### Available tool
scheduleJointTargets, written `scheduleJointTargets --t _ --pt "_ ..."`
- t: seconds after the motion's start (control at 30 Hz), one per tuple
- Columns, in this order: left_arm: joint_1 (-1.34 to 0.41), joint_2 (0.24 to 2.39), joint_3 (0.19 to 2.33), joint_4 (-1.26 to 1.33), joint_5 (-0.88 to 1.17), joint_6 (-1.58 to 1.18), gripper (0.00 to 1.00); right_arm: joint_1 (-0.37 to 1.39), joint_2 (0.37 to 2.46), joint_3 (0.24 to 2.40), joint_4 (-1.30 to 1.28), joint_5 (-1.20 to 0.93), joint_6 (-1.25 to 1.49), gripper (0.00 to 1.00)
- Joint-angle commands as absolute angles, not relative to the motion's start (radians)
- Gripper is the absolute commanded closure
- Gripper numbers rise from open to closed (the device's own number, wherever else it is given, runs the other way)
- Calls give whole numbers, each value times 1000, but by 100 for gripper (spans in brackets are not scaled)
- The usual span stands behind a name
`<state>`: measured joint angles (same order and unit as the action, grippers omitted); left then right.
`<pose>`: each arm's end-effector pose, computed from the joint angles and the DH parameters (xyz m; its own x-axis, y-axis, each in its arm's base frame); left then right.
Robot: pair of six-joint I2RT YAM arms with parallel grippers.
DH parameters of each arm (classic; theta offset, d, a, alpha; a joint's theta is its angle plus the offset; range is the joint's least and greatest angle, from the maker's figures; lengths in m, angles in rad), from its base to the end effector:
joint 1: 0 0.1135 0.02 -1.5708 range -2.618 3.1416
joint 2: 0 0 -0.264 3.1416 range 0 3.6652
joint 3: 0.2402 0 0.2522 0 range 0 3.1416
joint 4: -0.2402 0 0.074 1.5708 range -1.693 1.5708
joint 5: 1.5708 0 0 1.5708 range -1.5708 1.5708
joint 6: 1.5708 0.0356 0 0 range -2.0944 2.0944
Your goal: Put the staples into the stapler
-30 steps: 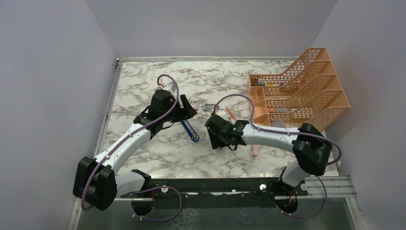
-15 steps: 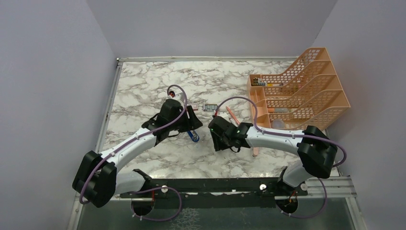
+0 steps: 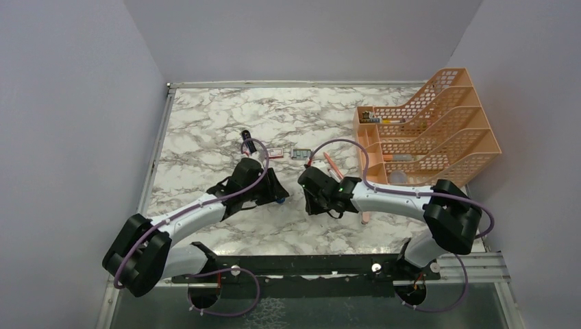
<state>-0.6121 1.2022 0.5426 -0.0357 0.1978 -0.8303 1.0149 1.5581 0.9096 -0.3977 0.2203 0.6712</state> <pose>0.1915 -0.1430 0.1873 -0.8607 -0.2800 -0.4251 0.0764 0.7546 -0.6517 0.1663 0.2529 0.1832 -0.8373 -0.1976 -0.5098 -0.3198 0.9333 0.1634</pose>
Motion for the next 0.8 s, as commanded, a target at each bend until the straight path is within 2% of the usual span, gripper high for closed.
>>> scheduleJointTargets --t 0.0,0.17,0.47,0.77 --pt "-649 1182 454 108 220 -904 54 1016 1496 871 -353 178 712 74" --pt "-717 1214 348 288 223 -968 56 999 1454 822 -302 52 763 75" --pt "-850 1328 335 400 157 -988 58 978 1404 738 -216 -55 851 78" --pt "-871 1409 344 462 184 -983 72 953 1400 710 -172 -117 862 81"
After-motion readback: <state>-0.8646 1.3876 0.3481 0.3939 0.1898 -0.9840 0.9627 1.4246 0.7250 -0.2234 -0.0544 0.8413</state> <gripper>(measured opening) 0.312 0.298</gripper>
